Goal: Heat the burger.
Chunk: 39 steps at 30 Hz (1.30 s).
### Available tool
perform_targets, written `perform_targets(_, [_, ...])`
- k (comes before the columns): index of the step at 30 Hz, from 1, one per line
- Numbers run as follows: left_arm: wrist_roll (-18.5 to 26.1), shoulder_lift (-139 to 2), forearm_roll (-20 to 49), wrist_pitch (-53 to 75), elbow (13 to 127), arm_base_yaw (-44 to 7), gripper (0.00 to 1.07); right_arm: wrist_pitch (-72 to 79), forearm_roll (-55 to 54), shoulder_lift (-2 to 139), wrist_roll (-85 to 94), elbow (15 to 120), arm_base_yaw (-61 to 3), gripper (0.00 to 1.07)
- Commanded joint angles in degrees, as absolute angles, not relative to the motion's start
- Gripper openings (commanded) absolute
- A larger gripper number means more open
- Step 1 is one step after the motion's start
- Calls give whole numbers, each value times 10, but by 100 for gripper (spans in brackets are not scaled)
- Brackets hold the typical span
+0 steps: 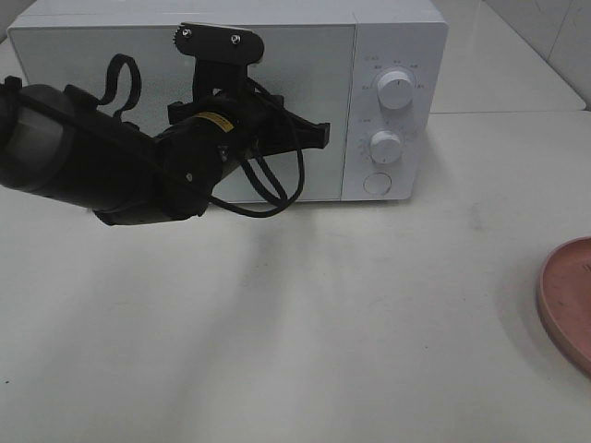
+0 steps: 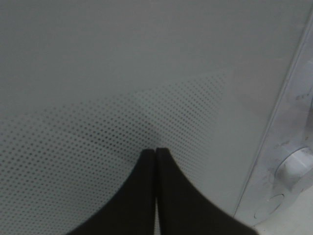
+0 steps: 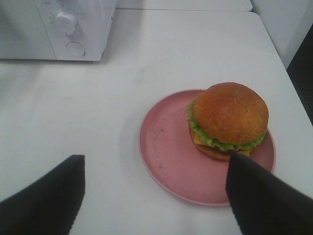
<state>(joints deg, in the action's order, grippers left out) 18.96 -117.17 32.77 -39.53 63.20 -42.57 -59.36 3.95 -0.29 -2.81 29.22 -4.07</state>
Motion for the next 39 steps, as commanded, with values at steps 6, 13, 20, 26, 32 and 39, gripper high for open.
perform_targets(6, [194,-1170,363,-426,649,-414,0,-591,38,-18,-25,290,-37,76])
perform_targets(13, [221,-1164,371,-410,647,-442,0,-591,38,-18,-25,290,-37,76])
perform_targets(20, [221,-1104,371,-367,579,-482,0,-591,38,-18,-25,290,-37,76])
perform_targets(26, [221,-1027,361,-153,537,-478,0,-591,38,-18,-25,290,-37,76])
perform_targets(32, [220,-982,342,13,537,-478,2,-591,38,-18,-25,290,-37,76])
perform_targets(39, [159,-934,334,198,537,-430,96,-591,38,-18,-25,290,-37,76])
